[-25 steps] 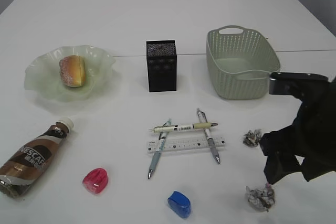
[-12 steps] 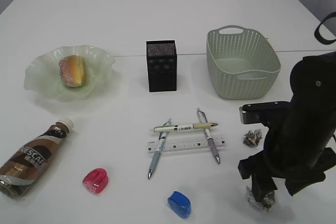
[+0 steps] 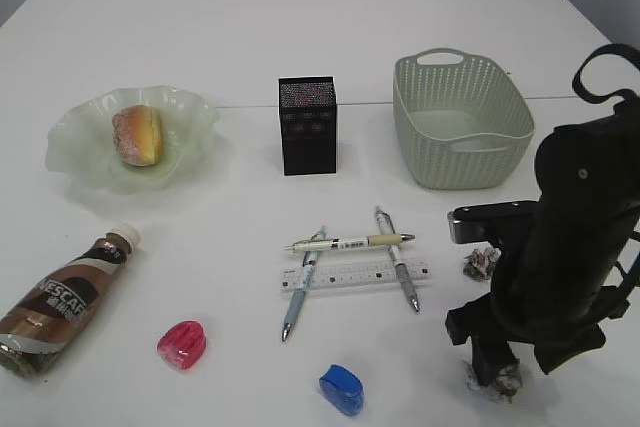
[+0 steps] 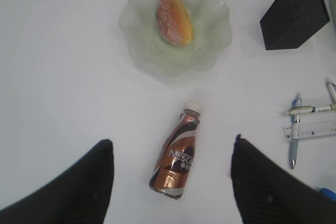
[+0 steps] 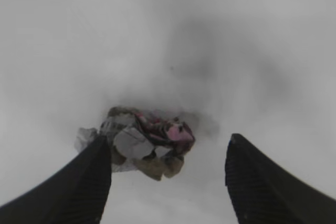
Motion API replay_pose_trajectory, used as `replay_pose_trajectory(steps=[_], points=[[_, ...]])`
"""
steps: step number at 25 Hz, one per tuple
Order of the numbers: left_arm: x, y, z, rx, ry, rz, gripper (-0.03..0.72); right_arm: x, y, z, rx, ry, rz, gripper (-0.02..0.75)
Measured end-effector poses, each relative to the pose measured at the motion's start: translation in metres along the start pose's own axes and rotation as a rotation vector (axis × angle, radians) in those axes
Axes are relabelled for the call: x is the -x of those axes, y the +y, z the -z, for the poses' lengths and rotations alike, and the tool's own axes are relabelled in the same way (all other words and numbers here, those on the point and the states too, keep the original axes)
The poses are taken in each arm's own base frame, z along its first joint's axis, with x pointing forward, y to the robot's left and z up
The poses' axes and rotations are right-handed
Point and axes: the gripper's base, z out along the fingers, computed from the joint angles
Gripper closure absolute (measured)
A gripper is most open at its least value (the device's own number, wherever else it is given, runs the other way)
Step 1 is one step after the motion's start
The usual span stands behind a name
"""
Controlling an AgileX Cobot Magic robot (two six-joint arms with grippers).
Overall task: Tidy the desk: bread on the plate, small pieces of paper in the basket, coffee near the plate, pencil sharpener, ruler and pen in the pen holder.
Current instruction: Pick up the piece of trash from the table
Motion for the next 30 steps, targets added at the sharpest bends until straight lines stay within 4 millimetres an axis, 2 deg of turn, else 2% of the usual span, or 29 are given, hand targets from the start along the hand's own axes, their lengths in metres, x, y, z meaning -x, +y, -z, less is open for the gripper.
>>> replay_pose_trajectory(steps=[7,19,21,24,30], points=[[0.0,0.0,0.0,0.0,0.0,0.0,0.176,0.0039,0.0004,-0.0076,-0.004,0.012,-0.003,0.239],[0.0,0.0,0.0,0.0,0.0,0.0,0.181,0.0037,0.002,-0.0076,0.013,0.014,-0.022,0.254],[0.0,0.0,0.0,0.0,0.0,0.0,0.181,0.0037,0.0021,-0.0076,0.014,0.014,-0.023,0.296],[0.0,0.0,0.0,0.0,0.0,0.0,0.181,0.0037,0.0021,-0.0076,0.014,0.014,-0.023,0.407],[0.0,0.0002,0.0,0.002,0.0,-0.001,0.195,0.0037,0.0021,-0.0076,0.014,0.014,-0.025,0.678]])
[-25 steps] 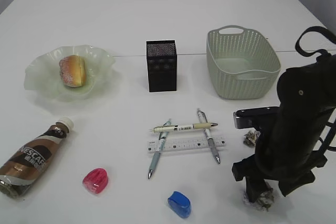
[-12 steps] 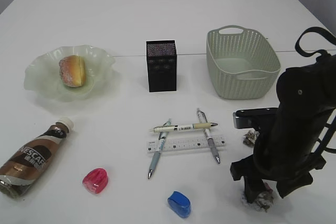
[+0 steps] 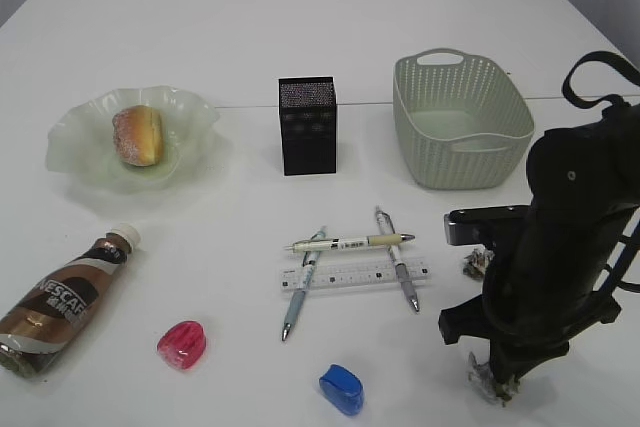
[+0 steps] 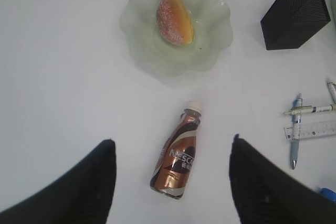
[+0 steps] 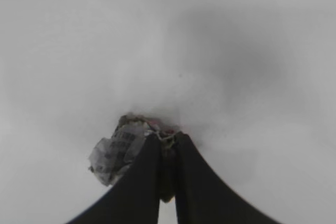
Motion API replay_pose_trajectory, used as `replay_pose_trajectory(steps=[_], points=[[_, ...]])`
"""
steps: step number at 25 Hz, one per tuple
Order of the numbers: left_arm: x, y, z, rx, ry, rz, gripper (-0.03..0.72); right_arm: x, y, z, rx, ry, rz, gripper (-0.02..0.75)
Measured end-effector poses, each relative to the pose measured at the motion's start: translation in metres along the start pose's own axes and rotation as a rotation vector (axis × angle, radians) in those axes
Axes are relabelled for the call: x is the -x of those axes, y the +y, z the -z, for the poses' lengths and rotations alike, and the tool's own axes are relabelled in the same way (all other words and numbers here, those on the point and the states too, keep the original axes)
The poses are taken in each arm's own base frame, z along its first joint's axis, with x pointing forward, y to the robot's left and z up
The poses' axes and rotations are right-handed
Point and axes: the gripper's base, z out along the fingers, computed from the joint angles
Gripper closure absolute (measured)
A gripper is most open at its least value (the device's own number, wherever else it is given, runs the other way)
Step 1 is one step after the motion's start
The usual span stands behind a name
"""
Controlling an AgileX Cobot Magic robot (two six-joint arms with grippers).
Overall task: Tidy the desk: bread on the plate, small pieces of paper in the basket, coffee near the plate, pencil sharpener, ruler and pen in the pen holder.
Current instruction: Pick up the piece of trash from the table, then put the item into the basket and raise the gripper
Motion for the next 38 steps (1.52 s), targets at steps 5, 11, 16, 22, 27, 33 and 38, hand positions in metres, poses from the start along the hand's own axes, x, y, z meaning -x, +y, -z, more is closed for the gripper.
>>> replay_pose_trajectory(steps=[5,11,16,22,27,33,38], points=[[0.0,0.0,0.0,0.002,0.0,-0.001,0.197,-0.001,0.0,0.0,-0.003,0.016,0.0,0.733],[0.0,0.0,0.0,0.002,0.0,-0.001,0.199,-0.004,0.001,0.012,-0.01,0.073,0.004,0.738],[0.0,0.0,0.0,0.002,0.0,-0.001,0.2,-0.001,0.004,0.049,0.004,0.008,0.029,0.738],[0.0,0.0,0.0,0.002,0.0,-0.001,0.2,0.01,0.006,0.093,-0.014,-0.081,0.066,0.739],[0.0,0.0,0.0,0.002,0.0,-0.001,0.2,0.039,0.011,0.143,-0.042,-0.273,0.063,0.739],[0.0,-0.001,0.0,-0.014,0.003,0.004,0.2,0.081,0.008,0.2,-0.185,-0.523,0.034,0.739],[0.0,-0.002,0.0,-0.025,0.005,0.008,0.2,0.124,0.008,0.203,-0.252,-0.59,0.021,0.74]])
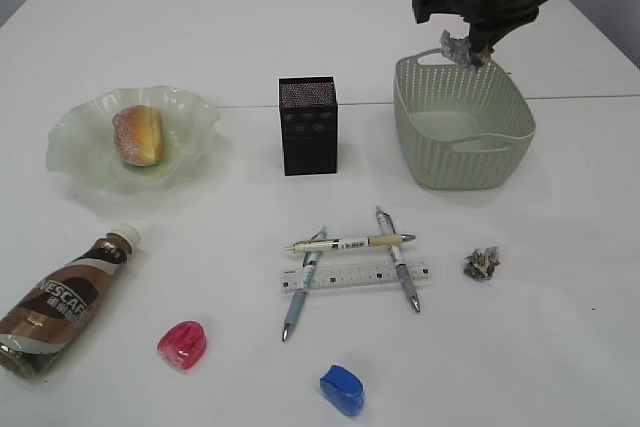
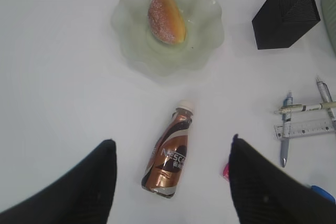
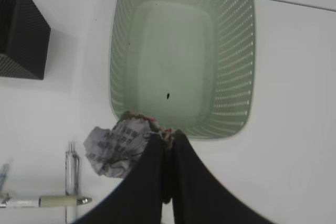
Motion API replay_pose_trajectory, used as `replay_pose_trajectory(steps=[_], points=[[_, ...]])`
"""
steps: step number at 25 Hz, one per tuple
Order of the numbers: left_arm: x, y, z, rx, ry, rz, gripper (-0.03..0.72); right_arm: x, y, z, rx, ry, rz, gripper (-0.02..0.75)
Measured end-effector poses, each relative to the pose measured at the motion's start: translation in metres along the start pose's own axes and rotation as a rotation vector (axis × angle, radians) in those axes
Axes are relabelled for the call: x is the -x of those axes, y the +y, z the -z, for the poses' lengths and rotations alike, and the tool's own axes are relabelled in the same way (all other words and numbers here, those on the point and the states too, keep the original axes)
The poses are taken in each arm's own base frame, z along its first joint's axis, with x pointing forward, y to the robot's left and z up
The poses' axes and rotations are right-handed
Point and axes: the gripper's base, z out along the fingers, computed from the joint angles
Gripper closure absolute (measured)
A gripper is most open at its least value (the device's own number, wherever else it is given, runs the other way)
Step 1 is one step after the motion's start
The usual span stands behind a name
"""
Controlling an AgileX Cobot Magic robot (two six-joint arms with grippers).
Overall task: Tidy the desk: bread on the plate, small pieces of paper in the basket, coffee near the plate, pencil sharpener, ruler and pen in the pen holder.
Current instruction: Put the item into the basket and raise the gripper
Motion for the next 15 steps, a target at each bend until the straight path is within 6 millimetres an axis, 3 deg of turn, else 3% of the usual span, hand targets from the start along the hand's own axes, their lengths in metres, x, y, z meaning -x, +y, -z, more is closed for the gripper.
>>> replay_pose_trajectory(steps=[4,8,12,15], points=[[0.0,-0.001,0.0,-0.009,0.002,0.003,0.201,0.015,-0.002,-0.036,-0.007,0.024,-0.04,0.74],[0.0,-0.001,0.0,-0.015,0.003,0.005,0.201,0.022,-0.02,-0.075,-0.011,0.066,-0.111,0.74],[0.0,-0.001,0.0,-0.015,0.003,0.005,0.201,0.021,-0.037,-0.104,0.003,0.097,-0.152,0.74],[0.0,-0.001,0.0,-0.016,0.003,0.005,0.201,0.021,-0.037,-0.119,0.006,0.11,-0.147,0.74]])
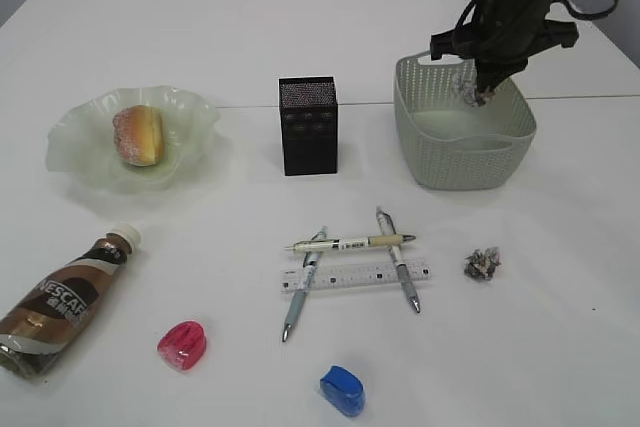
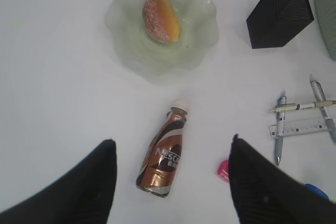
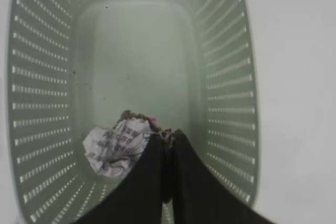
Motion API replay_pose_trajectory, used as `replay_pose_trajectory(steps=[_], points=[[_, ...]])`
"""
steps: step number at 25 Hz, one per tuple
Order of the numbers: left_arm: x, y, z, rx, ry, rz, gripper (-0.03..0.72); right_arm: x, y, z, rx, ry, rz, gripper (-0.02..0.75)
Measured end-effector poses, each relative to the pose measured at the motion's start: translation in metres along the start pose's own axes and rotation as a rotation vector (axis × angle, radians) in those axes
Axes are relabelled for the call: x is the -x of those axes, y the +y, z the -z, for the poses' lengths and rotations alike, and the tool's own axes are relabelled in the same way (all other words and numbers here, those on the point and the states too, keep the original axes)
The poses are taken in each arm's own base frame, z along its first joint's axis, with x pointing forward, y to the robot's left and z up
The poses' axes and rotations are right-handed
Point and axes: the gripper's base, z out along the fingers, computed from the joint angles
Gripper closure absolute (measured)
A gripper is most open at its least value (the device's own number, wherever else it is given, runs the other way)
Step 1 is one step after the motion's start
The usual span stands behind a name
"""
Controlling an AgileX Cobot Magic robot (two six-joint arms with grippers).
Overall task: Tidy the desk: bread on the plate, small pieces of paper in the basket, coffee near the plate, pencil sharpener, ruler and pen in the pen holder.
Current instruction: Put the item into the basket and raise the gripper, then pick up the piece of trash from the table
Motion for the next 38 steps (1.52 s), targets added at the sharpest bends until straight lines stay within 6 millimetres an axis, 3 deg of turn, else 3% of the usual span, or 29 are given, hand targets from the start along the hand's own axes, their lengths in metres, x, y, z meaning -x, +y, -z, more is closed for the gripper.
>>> replay_pose_trajectory(steps=[6,8,12,14,20,26,38], points=[[0.0,-0.001,0.0,-0.009,0.002,0.003,0.201,-0.002,0.006,-0.02,0.021,0.022,-0.006,0.717],[0.0,-0.001,0.0,-0.013,0.003,0.004,0.202,-0.001,0.007,-0.021,0.03,0.014,-0.01,0.651],[0.0,-0.002,0.0,-0.017,0.003,0.006,0.202,0.0,0.009,-0.022,0.045,0.0,-0.016,0.39],[0.0,-0.001,0.0,-0.016,0.003,0.005,0.203,0.0,0.009,-0.022,0.047,-0.001,-0.018,0.305],[0.0,-0.002,0.0,-0.018,0.004,0.006,0.207,0.002,0.013,-0.019,0.085,0.027,-0.05,0.269],[0.0,-0.002,0.0,-0.018,0.004,0.006,0.212,0.01,0.015,0.015,0.166,0.064,-0.034,0.268],[0.002,0.001,-0.007,0.019,0.017,-0.005,0.213,0.009,-0.006,0.123,0.199,-0.055,0.001,0.268]])
